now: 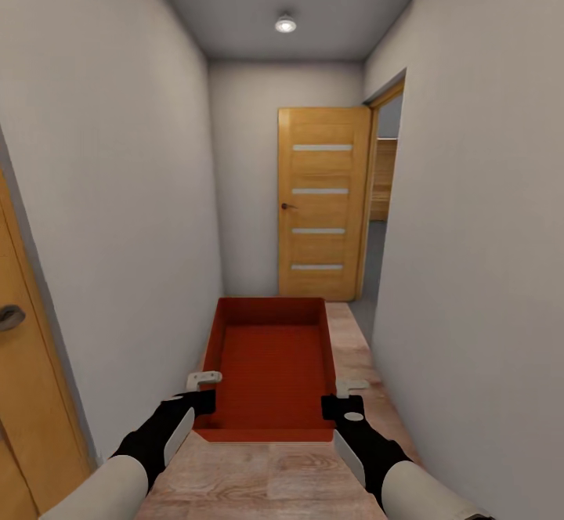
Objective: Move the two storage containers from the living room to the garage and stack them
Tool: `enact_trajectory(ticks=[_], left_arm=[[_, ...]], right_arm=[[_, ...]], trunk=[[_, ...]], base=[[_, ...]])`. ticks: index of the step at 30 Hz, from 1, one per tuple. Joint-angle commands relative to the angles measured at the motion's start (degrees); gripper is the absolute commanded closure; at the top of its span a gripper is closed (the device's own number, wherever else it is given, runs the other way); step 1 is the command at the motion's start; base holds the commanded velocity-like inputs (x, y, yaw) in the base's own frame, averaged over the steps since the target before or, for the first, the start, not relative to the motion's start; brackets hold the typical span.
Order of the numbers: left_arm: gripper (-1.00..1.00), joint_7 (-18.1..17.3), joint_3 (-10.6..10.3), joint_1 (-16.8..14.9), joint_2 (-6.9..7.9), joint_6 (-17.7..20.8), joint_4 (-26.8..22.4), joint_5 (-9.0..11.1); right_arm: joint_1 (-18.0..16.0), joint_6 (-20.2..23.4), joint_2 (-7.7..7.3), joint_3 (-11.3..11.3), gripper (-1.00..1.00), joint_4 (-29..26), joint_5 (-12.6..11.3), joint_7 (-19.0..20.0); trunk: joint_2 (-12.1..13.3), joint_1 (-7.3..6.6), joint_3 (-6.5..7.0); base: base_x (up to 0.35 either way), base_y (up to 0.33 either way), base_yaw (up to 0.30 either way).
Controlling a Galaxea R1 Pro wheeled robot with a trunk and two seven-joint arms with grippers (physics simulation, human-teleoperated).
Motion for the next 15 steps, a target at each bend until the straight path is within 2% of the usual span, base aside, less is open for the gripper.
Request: enact_trajectory(ticks=[1, 15], left_arm=[[1.0, 3.1, -0.1, 0.0, 0.9, 0.4, 0.0, -0.3], [1.0, 3.1, -0.1, 0.0, 0.93, 0.4, 0.0, -0.3]], right_arm=[[-0.1, -1.3, -0.09, -2.0, 1.0, -0.3, 0.7, -6.0], [-0.1, -1.3, -0.1, -2.0, 1.0, -0.3, 0.7, -6.0]], trunk=[[0.0, 0.04, -0.07], [0.0, 0.04, -0.07]], base=[[0.324, 0.0, 0.0], [0.324, 0.0, 0.0]])
